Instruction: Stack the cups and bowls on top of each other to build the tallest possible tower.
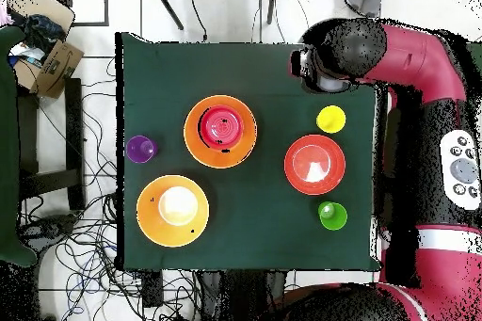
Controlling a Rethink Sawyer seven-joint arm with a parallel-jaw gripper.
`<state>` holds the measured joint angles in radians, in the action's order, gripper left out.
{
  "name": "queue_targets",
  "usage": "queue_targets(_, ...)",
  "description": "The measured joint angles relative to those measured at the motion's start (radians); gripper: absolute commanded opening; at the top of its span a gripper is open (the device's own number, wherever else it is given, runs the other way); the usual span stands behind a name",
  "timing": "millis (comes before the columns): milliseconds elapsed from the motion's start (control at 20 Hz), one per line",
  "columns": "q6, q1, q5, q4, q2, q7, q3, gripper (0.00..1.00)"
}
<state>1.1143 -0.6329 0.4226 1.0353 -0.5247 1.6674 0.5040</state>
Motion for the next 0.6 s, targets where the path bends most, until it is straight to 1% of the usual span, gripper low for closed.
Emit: queue_targets(600,0.000,-0.002,0.009,0.000,0.013,0.000,0.000,1.00)
